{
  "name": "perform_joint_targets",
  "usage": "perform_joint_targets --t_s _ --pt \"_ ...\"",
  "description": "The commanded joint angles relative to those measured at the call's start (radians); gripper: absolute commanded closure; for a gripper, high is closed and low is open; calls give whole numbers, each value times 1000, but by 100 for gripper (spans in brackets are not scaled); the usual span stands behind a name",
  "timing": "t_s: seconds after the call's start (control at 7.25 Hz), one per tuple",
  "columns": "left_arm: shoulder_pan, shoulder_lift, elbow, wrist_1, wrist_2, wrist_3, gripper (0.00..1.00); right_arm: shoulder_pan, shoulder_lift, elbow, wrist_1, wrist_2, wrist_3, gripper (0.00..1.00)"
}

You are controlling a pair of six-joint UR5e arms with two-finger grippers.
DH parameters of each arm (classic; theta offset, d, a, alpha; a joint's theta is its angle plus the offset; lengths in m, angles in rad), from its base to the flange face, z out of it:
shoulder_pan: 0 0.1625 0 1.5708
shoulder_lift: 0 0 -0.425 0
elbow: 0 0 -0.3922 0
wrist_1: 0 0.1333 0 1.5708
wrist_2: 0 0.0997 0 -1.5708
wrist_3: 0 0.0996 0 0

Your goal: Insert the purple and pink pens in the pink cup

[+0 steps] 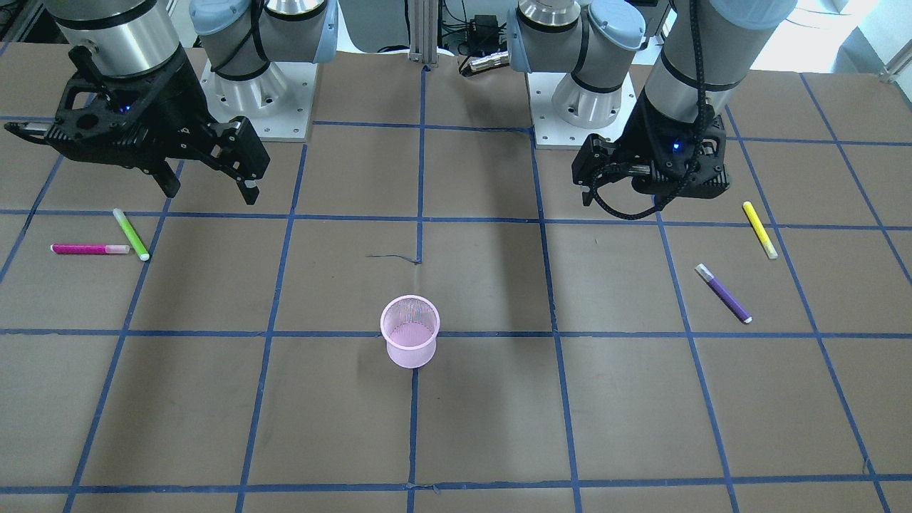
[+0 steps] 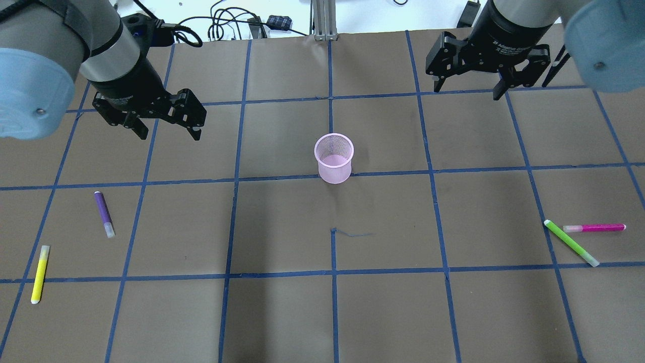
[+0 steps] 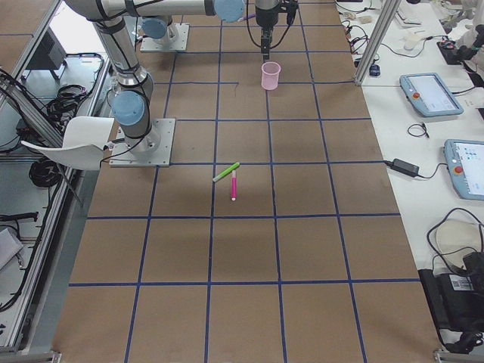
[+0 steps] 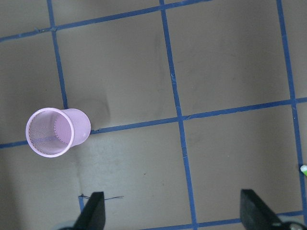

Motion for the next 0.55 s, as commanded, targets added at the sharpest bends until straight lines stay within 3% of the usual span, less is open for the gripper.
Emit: perform_joint_targets --t_s 0.0,0.41 --pt "0 1 1 1 -3 0 0 -42 1 -2 70 -114 -159 0" --pt "0 -1 1 3 -5 2 0 -199 4 10 137 -129 -655 0"
